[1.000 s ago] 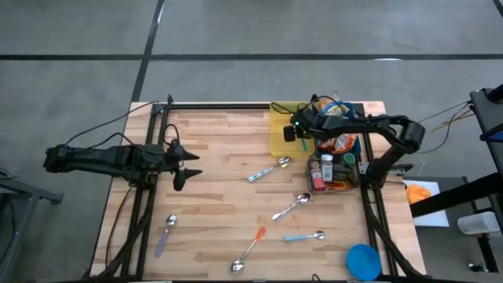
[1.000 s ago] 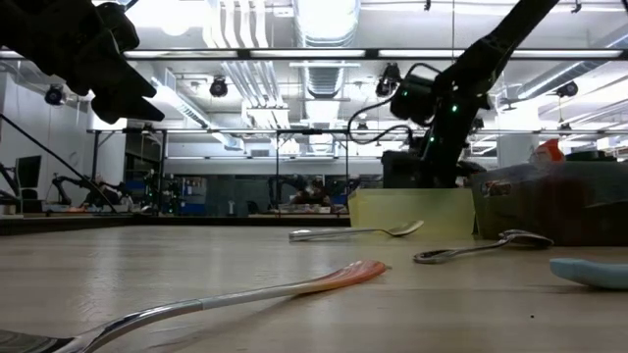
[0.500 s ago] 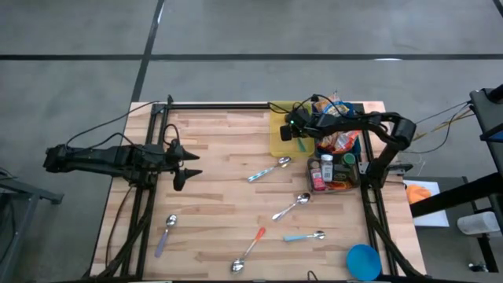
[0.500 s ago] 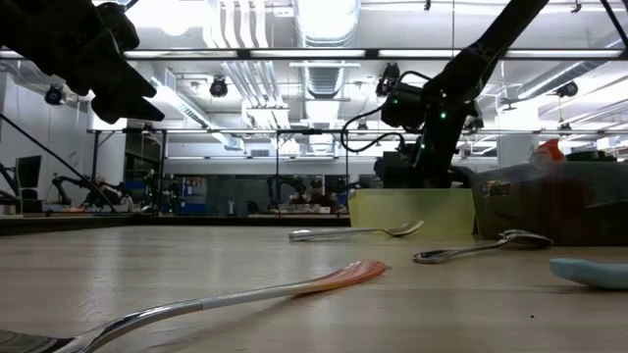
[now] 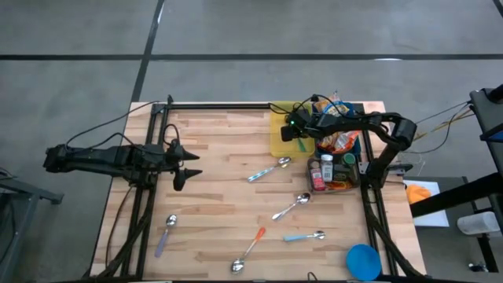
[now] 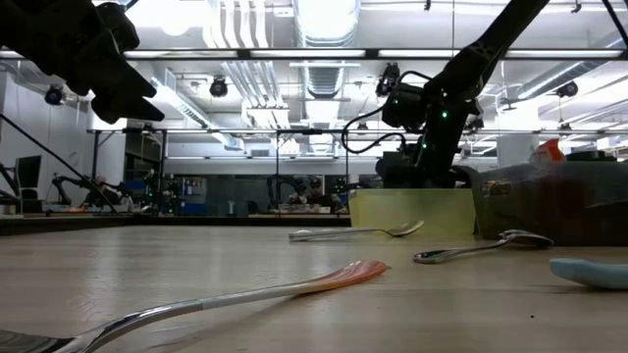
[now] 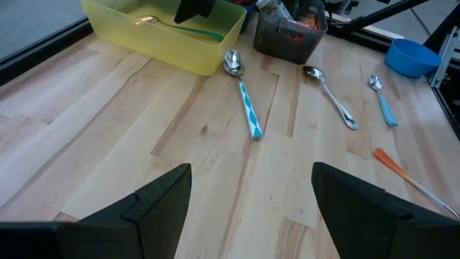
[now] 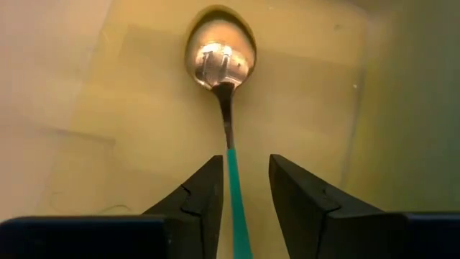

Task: Pick & Place Food Item
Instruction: Put the blue patterned spoon into the yellow bin

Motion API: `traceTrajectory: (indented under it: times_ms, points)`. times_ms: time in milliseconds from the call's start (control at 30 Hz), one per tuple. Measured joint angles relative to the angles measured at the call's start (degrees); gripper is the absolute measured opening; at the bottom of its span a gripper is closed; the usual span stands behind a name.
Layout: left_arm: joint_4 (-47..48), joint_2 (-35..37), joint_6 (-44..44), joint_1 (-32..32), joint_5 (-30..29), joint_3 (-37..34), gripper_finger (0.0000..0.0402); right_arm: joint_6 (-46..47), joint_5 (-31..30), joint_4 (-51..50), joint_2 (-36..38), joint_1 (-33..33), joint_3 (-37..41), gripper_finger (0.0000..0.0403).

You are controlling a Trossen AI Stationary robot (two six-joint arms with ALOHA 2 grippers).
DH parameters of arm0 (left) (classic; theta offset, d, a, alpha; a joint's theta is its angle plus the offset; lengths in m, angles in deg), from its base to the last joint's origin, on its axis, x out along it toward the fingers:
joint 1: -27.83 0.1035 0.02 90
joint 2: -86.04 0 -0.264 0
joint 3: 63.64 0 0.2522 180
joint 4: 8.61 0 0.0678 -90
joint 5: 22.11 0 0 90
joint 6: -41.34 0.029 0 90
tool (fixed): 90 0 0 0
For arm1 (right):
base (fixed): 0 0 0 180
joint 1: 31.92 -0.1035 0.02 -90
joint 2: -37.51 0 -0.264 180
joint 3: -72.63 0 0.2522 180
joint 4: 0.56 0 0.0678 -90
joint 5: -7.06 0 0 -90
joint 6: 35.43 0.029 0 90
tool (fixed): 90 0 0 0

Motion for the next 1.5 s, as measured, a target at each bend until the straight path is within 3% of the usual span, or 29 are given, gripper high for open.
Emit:
traceTrajectory:
  times_ms: [433,800,933,1167,1367,1500]
  points:
    - [0.02,0.0,0.01,0.0,0.0,-0.01,0.029,-1.1,-0.17,-1.37,9.7,-3.03,0.0,0.0113]
    - [0.0,0.0,0.01,-0.02,0.0,-0.01,0.029,-8.42,0.05,-1.31,18.78,-13.4,0.0,0.0113]
    - [0.0,0.0,0.0,0.0,-0.02,-0.01,0.029,-16.95,1.25,-1.27,20.6,-18.98,0.0,0.0113]
    - [0.0,0.0,0.01,0.0,0.0,-0.01,0.029,-40.52,7.68,-1.23,20.71,-26.4,0.0,0.0113]
    - [0.0,0.04,-0.01,0.0,-0.02,-0.01,0.029,-56.67,12.98,-1.19,17.15,-28.97,0.29,0.0113]
    - [0.0,0.04,0.0,0.0,-0.02,-0.01,0.029,-61.12,15.24,0.5,13.88,-28.91,0.33,0.0113]
